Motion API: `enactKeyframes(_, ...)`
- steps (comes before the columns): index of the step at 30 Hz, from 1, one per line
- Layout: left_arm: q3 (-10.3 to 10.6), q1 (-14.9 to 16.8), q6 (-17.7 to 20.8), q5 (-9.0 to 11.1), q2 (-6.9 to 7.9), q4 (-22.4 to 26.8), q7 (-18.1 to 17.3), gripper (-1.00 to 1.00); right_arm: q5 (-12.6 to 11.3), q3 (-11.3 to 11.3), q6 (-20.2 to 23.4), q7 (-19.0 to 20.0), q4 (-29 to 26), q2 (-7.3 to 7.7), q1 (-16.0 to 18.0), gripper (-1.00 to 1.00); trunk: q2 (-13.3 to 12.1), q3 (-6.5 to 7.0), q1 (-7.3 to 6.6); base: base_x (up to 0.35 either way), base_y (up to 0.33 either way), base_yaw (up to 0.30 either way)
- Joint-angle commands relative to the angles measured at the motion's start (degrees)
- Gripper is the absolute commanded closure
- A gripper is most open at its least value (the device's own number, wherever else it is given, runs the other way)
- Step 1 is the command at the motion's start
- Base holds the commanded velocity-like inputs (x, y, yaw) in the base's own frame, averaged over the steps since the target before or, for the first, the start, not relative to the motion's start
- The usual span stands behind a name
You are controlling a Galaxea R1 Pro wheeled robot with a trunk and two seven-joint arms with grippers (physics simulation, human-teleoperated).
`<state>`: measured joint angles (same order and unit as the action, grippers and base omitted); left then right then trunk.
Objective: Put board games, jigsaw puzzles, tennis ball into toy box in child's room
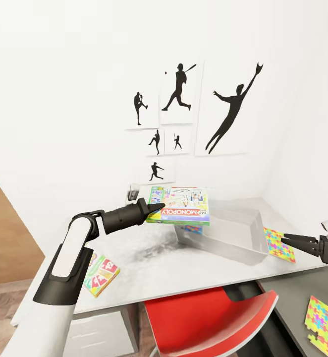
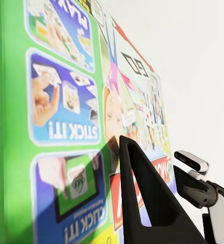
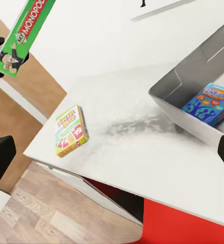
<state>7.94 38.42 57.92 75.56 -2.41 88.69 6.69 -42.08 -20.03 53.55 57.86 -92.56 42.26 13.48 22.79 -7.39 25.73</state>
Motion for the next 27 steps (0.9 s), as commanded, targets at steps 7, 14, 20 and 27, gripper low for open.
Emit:
enactKeyframes(7,-0.06,0.05,0.11,0.55,0.02,0.07,0.52,1.00,-0.02,-0.01,0.24,0.15,0.01,0.02,0.06,-1.00,0.12,-0.13,0.05,0.189,-0.153,0.024)
enactKeyframes(14,-0.11,0.01,0.10,0.55,0.06,0.12,0.42,1.00,-0.02,-0.02,0.24,0.15,0.01,0.02,0.06,-1.00,0.12,-0.13,0.05,0.158,-0.113,0.006)
enactKeyframes(20,-0.16,0.00,0.09,0.58,0.14,0.16,0.36,1.00,-0.02,-0.02,0.24,0.15,0.01,0.02,0.06,-1.00,0.12,-0.13,0.05,0.039,-0.027,0.001)
enactKeyframes(27,-0.19,-0.01,0.09,0.62,0.20,0.17,0.35,1.00,-0.02,-0.08,0.24,0.15,0.01,0.02,0.06,-1.00,0.12,-0.13,0.05,0.009,-0.010,0.000)
